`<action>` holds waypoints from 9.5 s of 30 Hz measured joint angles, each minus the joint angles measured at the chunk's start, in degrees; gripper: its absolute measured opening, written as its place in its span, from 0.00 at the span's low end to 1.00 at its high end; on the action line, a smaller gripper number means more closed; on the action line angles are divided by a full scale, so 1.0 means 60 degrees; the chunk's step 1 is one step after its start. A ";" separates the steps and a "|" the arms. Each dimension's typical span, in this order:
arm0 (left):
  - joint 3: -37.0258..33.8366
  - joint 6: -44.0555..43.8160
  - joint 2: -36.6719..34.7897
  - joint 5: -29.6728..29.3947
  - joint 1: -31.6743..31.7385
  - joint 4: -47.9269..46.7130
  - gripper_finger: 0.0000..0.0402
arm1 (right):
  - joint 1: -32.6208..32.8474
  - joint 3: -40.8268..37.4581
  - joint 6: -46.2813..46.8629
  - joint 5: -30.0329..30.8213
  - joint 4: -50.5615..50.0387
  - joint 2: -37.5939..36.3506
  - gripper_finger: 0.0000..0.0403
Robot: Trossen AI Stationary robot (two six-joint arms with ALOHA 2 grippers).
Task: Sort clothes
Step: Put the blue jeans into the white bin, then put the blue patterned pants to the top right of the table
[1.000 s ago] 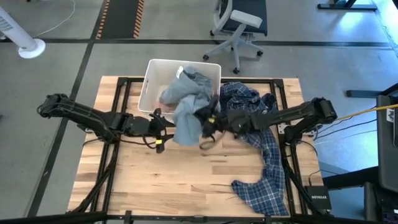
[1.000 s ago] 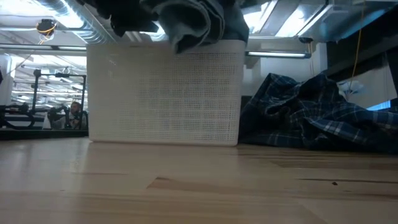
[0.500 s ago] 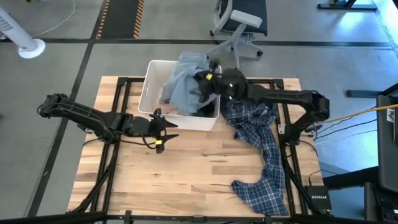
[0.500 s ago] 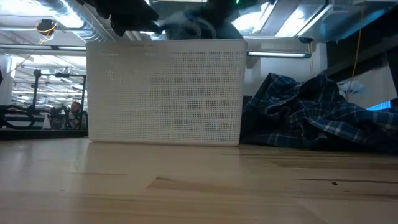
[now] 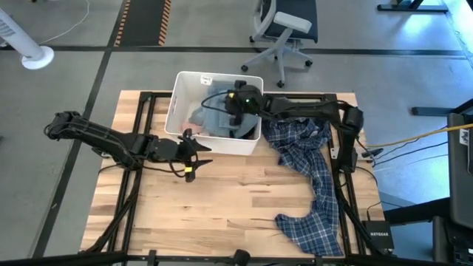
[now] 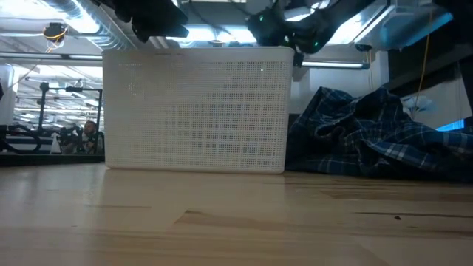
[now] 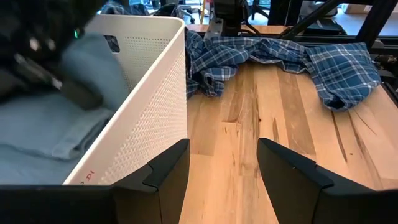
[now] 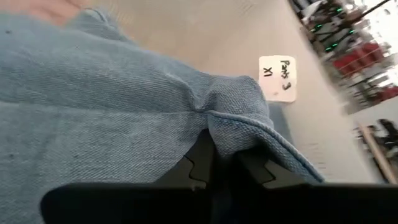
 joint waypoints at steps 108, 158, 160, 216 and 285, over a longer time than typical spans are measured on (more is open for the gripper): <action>-0.0004 -0.0506 0.0008 -0.0335 0.0011 -0.0222 0.45 | 0.4031 -0.5122 0.5940 0.2698 -1.1602 -0.7930 0.52; -0.0007 -0.0393 0.0004 -0.0331 0.0011 -0.0251 0.45 | 0.4317 -0.7353 0.5717 -0.0861 -0.6351 -0.5945 0.07; -0.0007 -0.0393 0.0004 -0.0331 0.0011 -0.0251 0.45 | 0.4964 -0.7255 0.6080 -0.1032 -0.6145 -0.5945 0.05; -0.0007 -0.0488 0.0004 -0.0331 0.0007 -0.0204 0.45 | 0.6135 -0.3134 0.6049 0.1542 -1.0665 -0.5938 0.71; -0.0007 -0.0495 0.0008 -0.0331 0.0018 -0.0196 0.45 | 0.9775 -0.3996 0.7385 0.8054 -0.8637 -0.2867 0.71</action>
